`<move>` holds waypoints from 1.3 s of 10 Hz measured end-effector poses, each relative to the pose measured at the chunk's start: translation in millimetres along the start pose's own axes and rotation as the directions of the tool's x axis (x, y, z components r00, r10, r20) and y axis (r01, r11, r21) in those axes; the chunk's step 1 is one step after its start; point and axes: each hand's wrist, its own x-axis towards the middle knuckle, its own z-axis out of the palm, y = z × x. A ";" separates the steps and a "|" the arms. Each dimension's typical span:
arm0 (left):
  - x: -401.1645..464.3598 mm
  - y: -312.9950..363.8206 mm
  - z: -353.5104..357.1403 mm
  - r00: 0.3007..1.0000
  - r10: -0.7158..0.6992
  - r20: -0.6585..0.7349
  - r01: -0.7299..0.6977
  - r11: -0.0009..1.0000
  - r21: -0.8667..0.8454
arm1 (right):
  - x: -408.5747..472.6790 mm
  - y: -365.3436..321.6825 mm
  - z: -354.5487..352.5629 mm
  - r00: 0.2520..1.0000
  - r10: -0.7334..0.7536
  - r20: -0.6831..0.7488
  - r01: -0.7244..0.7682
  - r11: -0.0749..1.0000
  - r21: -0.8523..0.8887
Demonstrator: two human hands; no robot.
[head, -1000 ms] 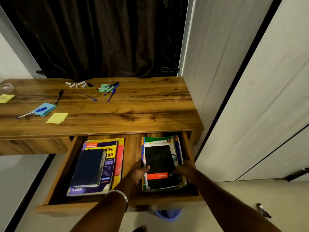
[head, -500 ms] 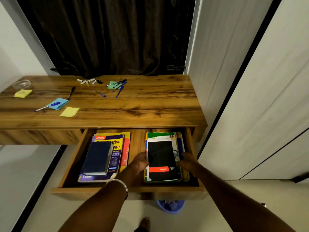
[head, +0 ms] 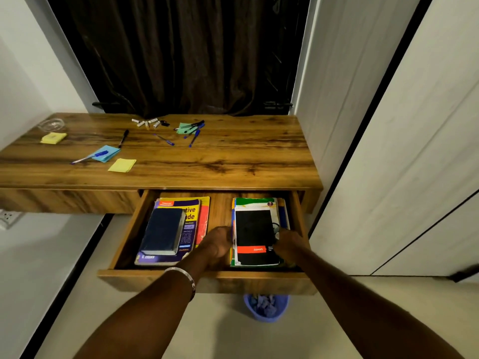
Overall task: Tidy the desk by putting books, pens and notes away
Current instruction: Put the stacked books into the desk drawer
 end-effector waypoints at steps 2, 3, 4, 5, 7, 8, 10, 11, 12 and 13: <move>-21.2 -24.1 -13.0 1.000 0.002 0.016 -0.003 0.999 0.043 | -23.4 -21.6 7.9 0.999 -0.036 -0.001 0.036 0.999 -0.038; -34.7 -36.4 -18.0 0.999 0.038 0.034 -0.040 0.998 0.049 | -37.3 -34.6 20.2 0.999 -0.034 -0.009 0.033 0.998 -0.044; -50.8 -47.4 -20.5 0.999 0.035 -0.001 -0.035 0.998 0.052 | -51.7 -44.7 32.6 1.000 0.008 -0.024 -0.008 1.000 -0.020; -67.2 -61.2 -19.6 0.998 -0.040 -0.055 0.042 0.998 0.047 | -69.1 -55.0 45.0 0.999 0.041 -0.029 -0.040 0.999 0.032; -84.0 -95.3 -5.1 0.981 -0.185 -0.057 0.170 0.964 -0.204 | -109.7 -72.1 59.7 0.991 0.134 0.024 -0.136 0.965 0.222; -119.1 -87.7 -9.0 0.957 -0.289 0.036 0.257 0.780 -0.571 | -117.7 -74.4 76.7 0.974 0.196 0.110 -0.224 0.804 0.551; -123.7 -96.3 -6.9 0.913 -0.323 0.249 0.338 0.257 -0.906 | -130.9 -87.8 94.7 0.918 0.289 0.271 -0.360 0.324 0.875; -115.3 -97.8 -8.8 0.923 -0.302 0.237 0.288 0.135 -0.948 | -122.2 -89.9 101.0 0.911 0.285 0.297 -0.337 0.103 0.936; -106.7 -97.3 -7.4 0.918 -0.304 0.256 0.289 0.066 -0.955 | -110.0 -89.5 103.1 0.916 0.286 0.280 -0.308 0.057 0.950; -93.8 -99.9 -6.8 0.923 -0.301 0.240 0.269 0.059 -0.961 | -98.9 -91.8 102.5 0.917 0.272 0.292 -0.322 0.074 0.944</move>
